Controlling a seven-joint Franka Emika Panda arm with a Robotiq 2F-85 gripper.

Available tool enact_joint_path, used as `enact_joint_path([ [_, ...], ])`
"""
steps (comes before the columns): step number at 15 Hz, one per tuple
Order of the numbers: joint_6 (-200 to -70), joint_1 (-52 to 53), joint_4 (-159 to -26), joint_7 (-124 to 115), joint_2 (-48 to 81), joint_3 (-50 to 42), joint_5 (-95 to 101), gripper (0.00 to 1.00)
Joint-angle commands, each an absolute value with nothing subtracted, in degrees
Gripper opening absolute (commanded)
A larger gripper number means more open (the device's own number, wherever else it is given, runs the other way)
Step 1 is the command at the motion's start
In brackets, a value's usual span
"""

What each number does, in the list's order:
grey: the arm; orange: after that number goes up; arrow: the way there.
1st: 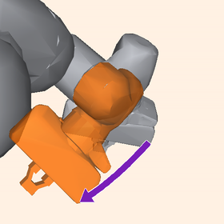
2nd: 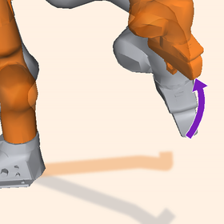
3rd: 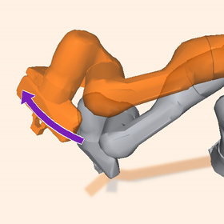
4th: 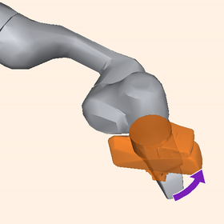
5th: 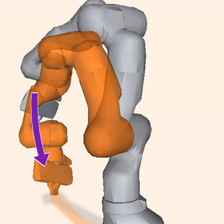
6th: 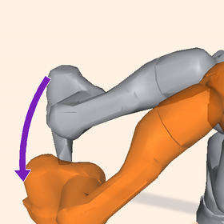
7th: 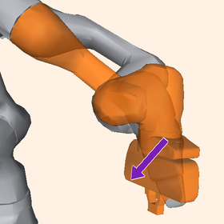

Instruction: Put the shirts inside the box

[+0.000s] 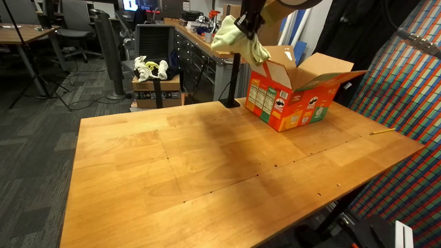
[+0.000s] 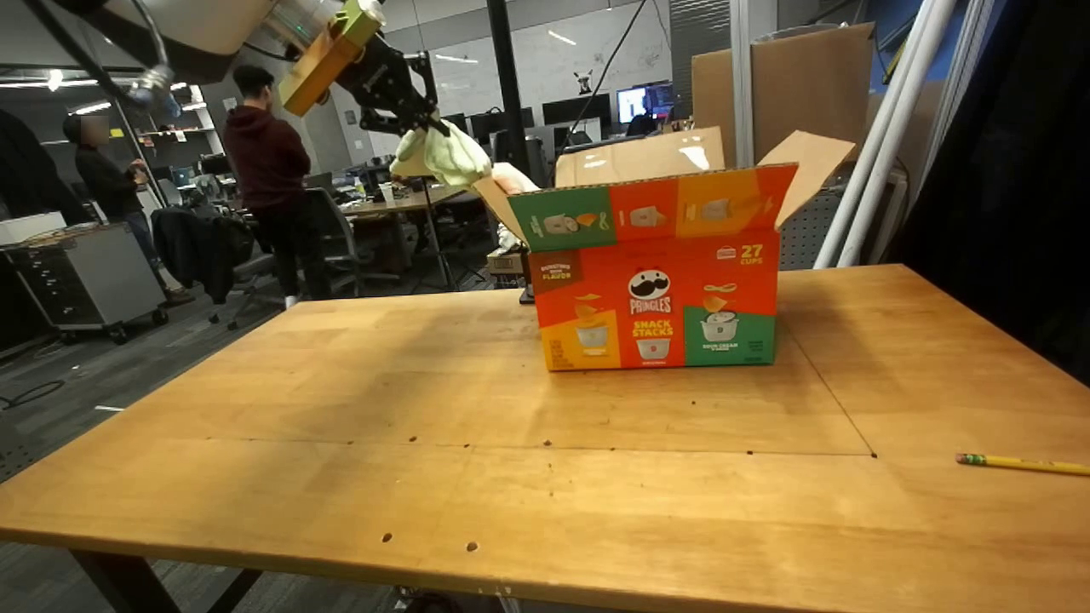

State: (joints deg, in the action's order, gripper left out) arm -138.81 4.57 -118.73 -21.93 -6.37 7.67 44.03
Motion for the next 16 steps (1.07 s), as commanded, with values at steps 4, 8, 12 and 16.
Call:
enact_joint_path([
  [4, -137.02, 1.18, -112.82, -26.83, -5.59, 5.93, 46.91, 0.06],
  [8, -136.30, -0.22, -110.69, -28.83, -5.07, 4.91, 48.09, 0.06],
  [12, -135.44, -1.28, -108.85, -30.58, -4.56, 3.79, 49.33, 0.06],
  [16, -134.83, -2.36, -108.41, -31.70, -3.85, 2.23, 49.13, 0.06],
])
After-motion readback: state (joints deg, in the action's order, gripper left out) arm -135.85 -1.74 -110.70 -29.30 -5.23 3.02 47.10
